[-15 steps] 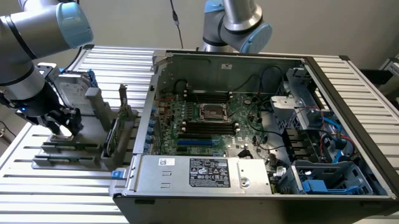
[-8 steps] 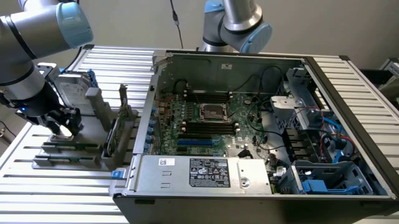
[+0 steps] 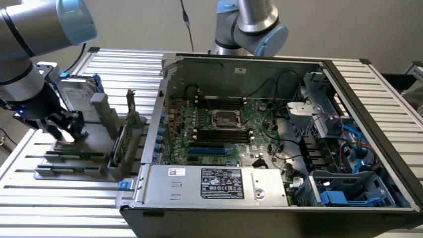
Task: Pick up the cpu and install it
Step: 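Pick up the cpu and move it towards the insertion slot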
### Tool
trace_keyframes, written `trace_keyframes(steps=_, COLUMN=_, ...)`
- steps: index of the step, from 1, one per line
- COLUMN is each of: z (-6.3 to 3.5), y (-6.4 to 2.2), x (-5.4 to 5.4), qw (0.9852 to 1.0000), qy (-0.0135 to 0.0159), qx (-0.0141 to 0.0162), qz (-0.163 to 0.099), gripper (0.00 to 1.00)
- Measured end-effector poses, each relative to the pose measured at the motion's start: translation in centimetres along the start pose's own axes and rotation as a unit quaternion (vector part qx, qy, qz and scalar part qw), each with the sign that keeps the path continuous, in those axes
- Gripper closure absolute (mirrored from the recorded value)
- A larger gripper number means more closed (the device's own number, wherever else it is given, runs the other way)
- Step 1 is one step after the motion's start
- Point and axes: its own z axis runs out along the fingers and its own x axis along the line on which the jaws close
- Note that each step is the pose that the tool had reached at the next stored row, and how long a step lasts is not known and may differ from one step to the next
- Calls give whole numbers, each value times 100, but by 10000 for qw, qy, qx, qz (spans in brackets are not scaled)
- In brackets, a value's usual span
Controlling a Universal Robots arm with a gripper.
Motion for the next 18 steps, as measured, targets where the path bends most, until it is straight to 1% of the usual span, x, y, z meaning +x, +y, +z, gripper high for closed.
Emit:
trace_keyframes(steps=5, z=-220, y=28, x=5, qw=10000, qy=0, qx=-5, qz=0, gripper=45)
trace_keyframes(steps=18, z=-808, y=103, x=16, qw=10000, qy=0, qx=-5, qz=0, gripper=45)
